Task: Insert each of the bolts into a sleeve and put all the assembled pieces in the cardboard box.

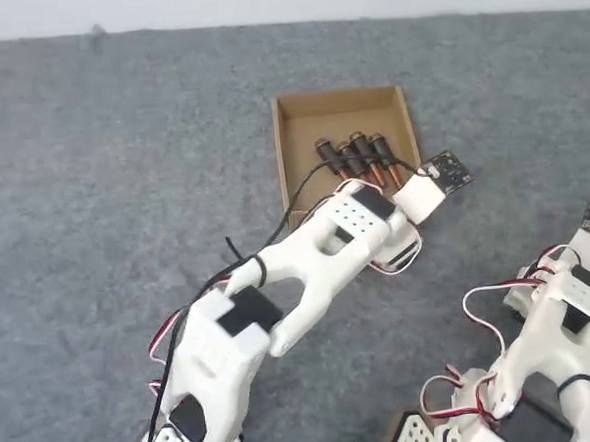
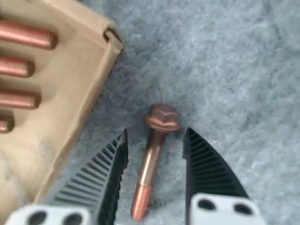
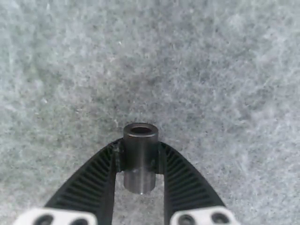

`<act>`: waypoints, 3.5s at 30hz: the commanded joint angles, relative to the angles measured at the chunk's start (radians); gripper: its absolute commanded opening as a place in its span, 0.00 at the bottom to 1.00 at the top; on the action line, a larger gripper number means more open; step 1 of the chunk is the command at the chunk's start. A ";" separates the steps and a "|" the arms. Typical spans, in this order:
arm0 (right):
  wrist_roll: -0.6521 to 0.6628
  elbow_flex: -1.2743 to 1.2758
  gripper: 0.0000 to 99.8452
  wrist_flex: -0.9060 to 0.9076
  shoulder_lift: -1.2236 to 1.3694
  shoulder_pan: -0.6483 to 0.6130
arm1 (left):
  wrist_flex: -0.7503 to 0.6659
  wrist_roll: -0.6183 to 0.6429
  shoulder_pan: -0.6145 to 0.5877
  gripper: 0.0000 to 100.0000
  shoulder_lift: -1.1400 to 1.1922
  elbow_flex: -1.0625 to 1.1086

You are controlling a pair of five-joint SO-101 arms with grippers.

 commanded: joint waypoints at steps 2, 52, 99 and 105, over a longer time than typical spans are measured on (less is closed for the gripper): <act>-0.002 -0.006 0.01 -0.013 -0.044 -0.015 | 0.101 -0.009 -0.008 0.18 0.043 -0.160; -0.002 -0.005 0.01 -0.015 -0.042 -0.018 | 0.247 -0.071 0.008 0.01 -0.338 0.157; -0.009 -0.009 0.01 -0.097 -0.053 -0.177 | -0.281 0.241 -1.069 0.01 -1.570 1.425; -0.002 -0.011 0.01 -0.263 -0.053 -0.303 | -0.284 0.241 -1.088 0.01 -1.732 1.546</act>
